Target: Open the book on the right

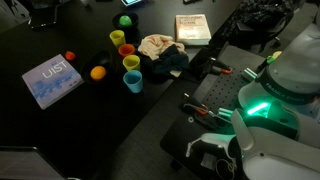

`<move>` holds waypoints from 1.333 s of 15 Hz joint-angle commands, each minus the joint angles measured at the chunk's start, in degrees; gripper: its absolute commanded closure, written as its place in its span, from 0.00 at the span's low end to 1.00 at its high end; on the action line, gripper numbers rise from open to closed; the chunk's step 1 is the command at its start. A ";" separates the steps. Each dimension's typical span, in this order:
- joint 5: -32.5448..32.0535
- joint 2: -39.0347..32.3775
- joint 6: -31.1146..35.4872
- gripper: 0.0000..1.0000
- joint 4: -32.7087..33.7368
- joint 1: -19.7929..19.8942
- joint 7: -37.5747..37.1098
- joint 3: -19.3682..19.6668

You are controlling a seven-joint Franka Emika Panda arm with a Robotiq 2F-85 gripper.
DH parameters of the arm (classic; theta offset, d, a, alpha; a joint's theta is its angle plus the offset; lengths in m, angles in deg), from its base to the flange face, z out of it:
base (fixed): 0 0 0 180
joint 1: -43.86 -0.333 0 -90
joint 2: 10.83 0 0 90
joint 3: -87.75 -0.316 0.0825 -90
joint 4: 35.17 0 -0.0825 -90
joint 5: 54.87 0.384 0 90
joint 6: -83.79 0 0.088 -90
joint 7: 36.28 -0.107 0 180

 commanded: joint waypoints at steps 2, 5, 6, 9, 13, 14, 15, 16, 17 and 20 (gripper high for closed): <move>3.82 -7.92 4.41 0.00 3.00 1.35 7.01 0.20; 2.33 -13.38 7.73 0.00 5.33 2.43 7.67 0.90; 2.33 -14.99 8.54 0.00 6.19 2.94 7.83 1.06; 4.33 -19.23 10.31 0.00 8.85 5.42 9.17 0.44; 8.10 -24.03 10.27 0.00 13.11 9.22 10.48 -1.29; 9.27 -24.99 9.82 0.00 14.25 10.36 11.25 -2.00; 10.94 -25.80 9.37 0.00 15.31 11.67 12.23 -3.04; 12.74 -26.52 8.91 0.00 16.33 12.88 13.08 -4.11; 14.41 -27.21 8.29 0.00 17.28 13.94 13.80 -5.01; 18.36 -28.63 6.60 0.00 19.34 16.73 16.18 -7.55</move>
